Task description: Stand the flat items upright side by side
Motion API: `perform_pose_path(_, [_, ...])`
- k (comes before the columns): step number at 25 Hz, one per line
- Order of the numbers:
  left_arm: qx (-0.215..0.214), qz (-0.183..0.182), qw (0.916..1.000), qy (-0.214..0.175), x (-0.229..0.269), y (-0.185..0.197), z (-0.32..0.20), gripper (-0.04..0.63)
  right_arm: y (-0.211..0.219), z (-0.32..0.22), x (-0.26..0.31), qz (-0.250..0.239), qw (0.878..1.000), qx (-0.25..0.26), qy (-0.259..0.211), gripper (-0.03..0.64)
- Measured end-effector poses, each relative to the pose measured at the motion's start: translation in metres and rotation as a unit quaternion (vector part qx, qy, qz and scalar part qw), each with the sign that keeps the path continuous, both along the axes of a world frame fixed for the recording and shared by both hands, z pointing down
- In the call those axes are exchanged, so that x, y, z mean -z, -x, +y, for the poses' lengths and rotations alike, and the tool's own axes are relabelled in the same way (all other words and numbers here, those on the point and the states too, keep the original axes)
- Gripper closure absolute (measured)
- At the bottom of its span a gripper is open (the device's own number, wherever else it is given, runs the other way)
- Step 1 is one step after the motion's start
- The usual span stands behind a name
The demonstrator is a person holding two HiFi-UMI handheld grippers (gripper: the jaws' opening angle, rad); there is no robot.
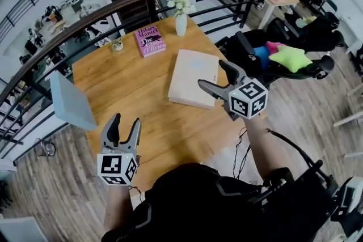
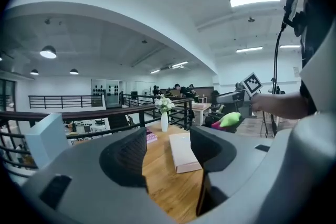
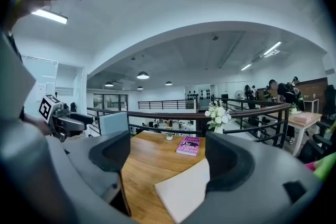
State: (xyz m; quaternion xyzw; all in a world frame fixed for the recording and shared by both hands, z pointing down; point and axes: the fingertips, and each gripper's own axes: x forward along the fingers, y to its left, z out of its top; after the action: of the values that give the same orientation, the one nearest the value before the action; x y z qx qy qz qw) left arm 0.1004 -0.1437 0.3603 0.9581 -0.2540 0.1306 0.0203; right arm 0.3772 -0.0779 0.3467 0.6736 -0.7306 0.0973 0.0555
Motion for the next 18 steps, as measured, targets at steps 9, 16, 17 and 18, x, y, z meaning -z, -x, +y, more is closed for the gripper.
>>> perform_pose_path(9, [-0.037, -0.003, 0.9989, 0.03, -0.022, -0.017, 0.005, 0.335, -0.022, 0.011, -0.004, 0.046, 0.999, 0.001, 0.025, 0.204])
perform_pose_path(16, [-0.067, -0.011, 0.9965, 0.049, -0.045, -0.024, 0.007, 0.336, -0.033, 0.015, -0.012, 0.055, 0.997, -0.02, 0.059, 0.206])
perform_pose_path(17, [-0.065, -0.015, 0.9962, 0.055, -0.051, -0.03, 0.007, 0.336, -0.04, 0.015, -0.018, 0.06, 0.996, -0.021, 0.069, 0.212])
perform_pose_path(18, [-0.062, -0.02, 0.9963, 0.056, -0.055, -0.036, 0.007, 0.334, -0.049, 0.015, -0.023, 0.065, 0.995, -0.021, 0.077, 0.212])
